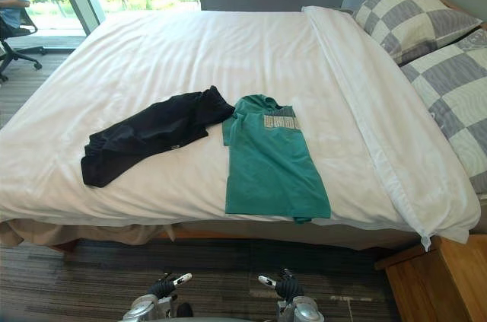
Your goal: Tidy the bed and pick cloth on bed and put in laundry
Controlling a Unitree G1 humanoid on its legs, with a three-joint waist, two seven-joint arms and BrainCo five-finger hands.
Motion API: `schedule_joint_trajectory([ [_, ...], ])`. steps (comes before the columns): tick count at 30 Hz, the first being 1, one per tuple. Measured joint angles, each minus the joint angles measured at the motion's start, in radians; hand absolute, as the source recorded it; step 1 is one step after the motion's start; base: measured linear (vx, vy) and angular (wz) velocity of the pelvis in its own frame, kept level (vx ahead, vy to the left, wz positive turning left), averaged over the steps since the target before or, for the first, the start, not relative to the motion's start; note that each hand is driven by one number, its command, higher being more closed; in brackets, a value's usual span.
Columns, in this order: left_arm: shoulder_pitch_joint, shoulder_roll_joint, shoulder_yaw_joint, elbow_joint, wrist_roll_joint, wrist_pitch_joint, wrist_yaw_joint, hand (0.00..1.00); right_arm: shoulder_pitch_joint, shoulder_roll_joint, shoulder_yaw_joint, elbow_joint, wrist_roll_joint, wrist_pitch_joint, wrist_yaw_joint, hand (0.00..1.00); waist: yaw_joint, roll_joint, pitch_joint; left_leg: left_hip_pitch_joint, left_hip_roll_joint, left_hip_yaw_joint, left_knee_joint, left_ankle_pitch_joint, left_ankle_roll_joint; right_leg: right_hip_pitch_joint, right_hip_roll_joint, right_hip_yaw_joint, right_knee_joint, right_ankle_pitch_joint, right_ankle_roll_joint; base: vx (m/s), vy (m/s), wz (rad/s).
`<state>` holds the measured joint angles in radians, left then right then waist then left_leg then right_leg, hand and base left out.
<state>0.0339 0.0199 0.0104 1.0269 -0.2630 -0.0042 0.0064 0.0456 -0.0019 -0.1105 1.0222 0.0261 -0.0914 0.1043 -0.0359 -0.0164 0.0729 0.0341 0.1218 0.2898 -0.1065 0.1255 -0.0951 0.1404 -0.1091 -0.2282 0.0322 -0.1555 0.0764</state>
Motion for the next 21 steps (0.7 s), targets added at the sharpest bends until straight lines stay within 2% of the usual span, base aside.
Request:
schedule_joint_trajectory([
  [6,-0.001,0.0,0.001,0.001,-0.027,0.001,0.001,0.0,0.002,-0.002,0.021,-0.002,0.032,0.0,0.0,0.0,-0.002,-0.003,-0.001,0.017,0.002,0.04,0.0,-0.001,-0.001,0.002,-0.002,0.028,0.01,0.001,0.0,0.0,0.003,-0.14],
  [9,-0.007,0.0,0.035,0.017,-0.143,0.009,0.009,0.0,0.001,-0.001,0.045,-0.004,0.102,0.008,-0.016,0.0,-0.005,-0.006,-0.002,0.038,0.004,0.065,-0.001,-0.001,-0.002,0.015,-0.002,0.036,0.013,0.001,-0.001,-0.02,-0.001,-0.09],
  [12,-0.012,0.002,0.103,0.017,-0.292,0.024,0.055,0.0,0.01,-0.006,0.034,-0.005,0.244,0.012,-0.079,0.0,-0.004,-0.008,-0.001,0.046,0.012,0.093,-0.001,-0.017,-0.011,0.022,-0.006,0.039,0.018,0.0,-0.001,-0.06,-0.002,-0.07],
  [15,-0.007,0.007,0.26,0.017,-0.415,0.023,0.119,0.0,0.061,-0.001,-0.111,-0.015,0.434,-0.007,-0.159,0.0,-0.002,-0.023,-0.007,0.054,0.017,0.165,-0.001,-0.028,-0.004,0.042,-0.022,0.0,0.017,-0.003,0.002,-0.02,0.013,0.29],
  [17,-0.002,0.026,0.337,0.015,-0.436,0.021,0.141,0.0,0.095,-0.007,-0.216,-0.017,0.464,-0.039,-0.189,0.0,0.0,-0.031,-0.003,0.051,0.012,0.194,-0.001,-0.027,-0.003,0.052,-0.04,-0.033,0.016,-0.007,0.01,0.02,0.049,0.54],
  [18,0.002,0.061,0.397,0.012,-0.44,0.021,0.159,0.0,0.113,-0.015,-0.274,-0.032,0.463,-0.065,-0.204,0.0,0.002,-0.041,0.003,0.052,0.005,0.198,-0.001,-0.025,0.001,0.06,-0.053,-0.052,0.016,-0.011,0.015,0.02,0.058,0.48],
  [20,0.012,0.104,0.447,-0.016,-0.446,0.022,0.175,0.0,0.123,-0.019,-0.32,-0.067,0.463,-0.089,-0.216,0.0,0.005,-0.053,0.003,0.052,-0.003,0.199,-0.001,-0.023,0.005,0.06,-0.063,-0.063,0.014,-0.013,0.019,0.03,0.052,0.22],
  [21,0.02,0.177,0.518,-0.087,-0.448,0.025,0.176,0.0,0.133,-0.031,-0.367,-0.145,0.461,-0.117,-0.225,0.0,0.017,-0.063,0.007,0.05,-0.016,0.201,-0.001,-0.028,0.015,0.061,-0.074,-0.067,0.011,-0.013,0.019,0.06,0.065,0.05],
])
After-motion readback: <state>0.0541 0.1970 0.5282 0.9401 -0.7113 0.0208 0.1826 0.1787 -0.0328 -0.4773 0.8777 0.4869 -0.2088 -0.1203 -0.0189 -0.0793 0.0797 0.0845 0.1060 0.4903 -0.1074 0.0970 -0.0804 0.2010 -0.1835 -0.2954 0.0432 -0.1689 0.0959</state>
